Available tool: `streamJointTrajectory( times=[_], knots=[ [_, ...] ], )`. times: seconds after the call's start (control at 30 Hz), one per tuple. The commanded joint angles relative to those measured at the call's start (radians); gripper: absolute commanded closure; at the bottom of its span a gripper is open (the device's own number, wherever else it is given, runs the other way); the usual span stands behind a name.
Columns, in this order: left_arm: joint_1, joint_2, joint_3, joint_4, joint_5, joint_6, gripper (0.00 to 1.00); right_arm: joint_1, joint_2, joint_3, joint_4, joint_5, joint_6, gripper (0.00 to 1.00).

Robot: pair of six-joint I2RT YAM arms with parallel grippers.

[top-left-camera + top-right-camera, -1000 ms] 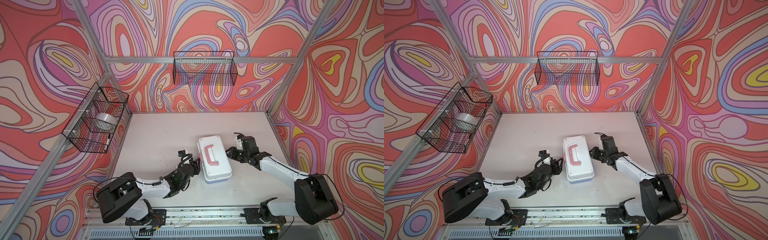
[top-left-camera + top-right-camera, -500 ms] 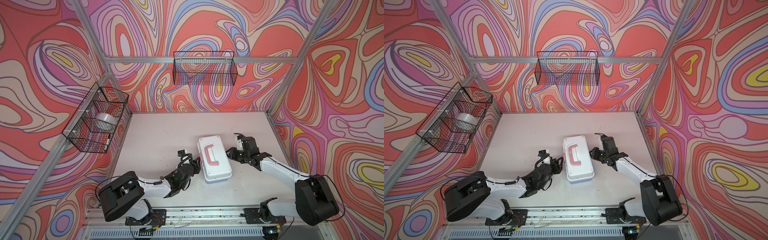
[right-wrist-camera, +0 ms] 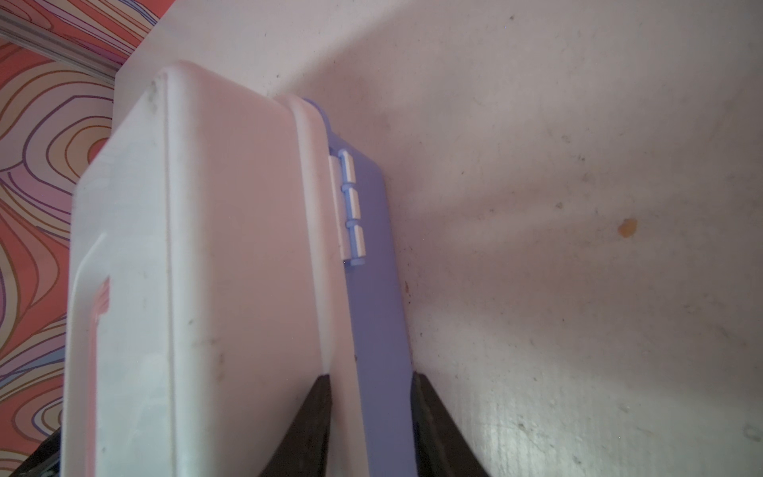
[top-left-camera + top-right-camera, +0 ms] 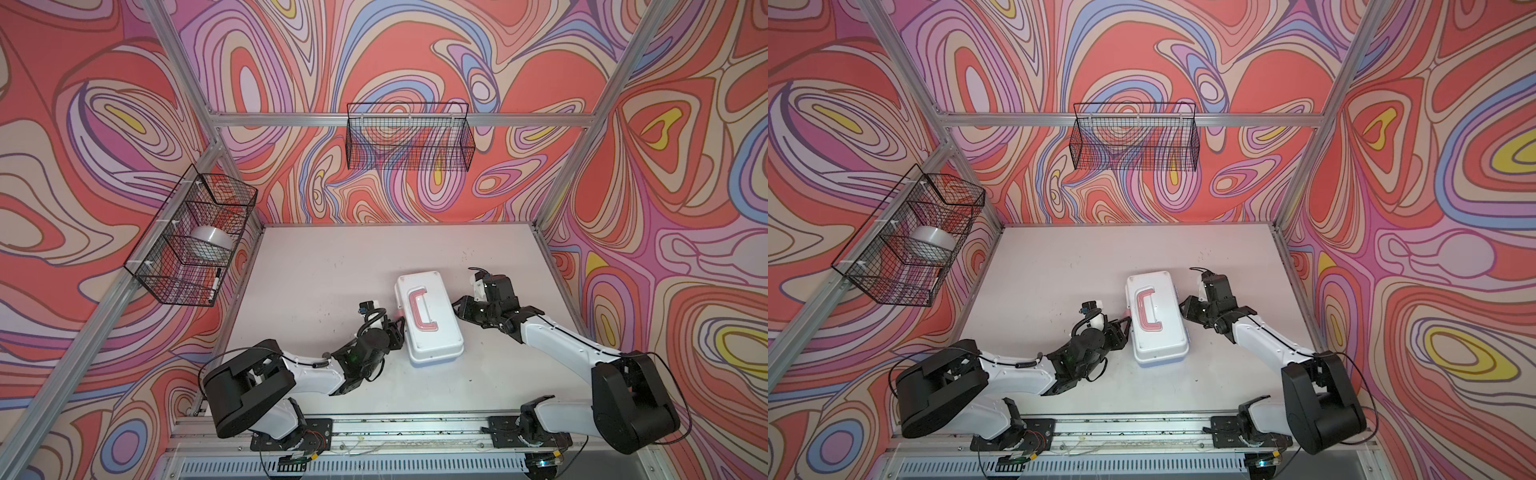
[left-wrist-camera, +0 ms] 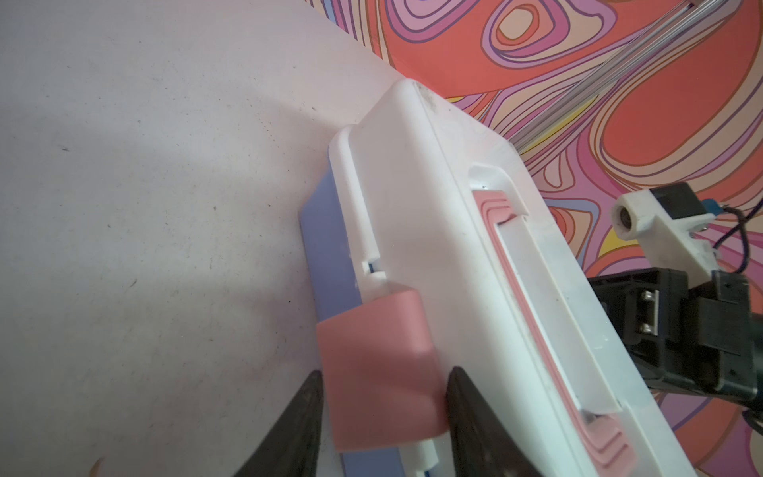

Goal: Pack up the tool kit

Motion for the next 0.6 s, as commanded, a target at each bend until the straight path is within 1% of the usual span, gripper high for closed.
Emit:
streamJointTrajectory(
  times=[0.0,0.13,0.3,0.43,0.5,0.57],
  knots=[
    [-0.002,0.020,-0.005,0.062,0.008,-0.015,0.54,0.010,-0.015,-0.019,0.002,-0.020,-0.020,0.66],
    [-0.001,0.046,-0.006,0.097,0.023,-0.016,0.57,0.010,-0.008,-0.022,0.003,-0.019,-0.022,0.66],
    [-0.001,0.063,-0.013,0.130,0.020,-0.015,0.57,0.010,-0.006,-0.028,0.010,-0.009,-0.018,0.66],
    [-0.001,0.047,-0.013,0.121,0.023,0.002,0.60,0.010,-0.006,-0.029,0.008,-0.008,-0.017,0.67],
    [-0.001,0.040,0.001,0.090,0.031,0.007,0.65,0.010,-0.007,-0.026,0.007,-0.005,-0.015,0.67],
    [-0.001,0.037,0.017,0.051,0.039,0.014,0.66,0.011,-0.005,-0.024,0.007,-0.002,-0.015,0.67]
  ],
)
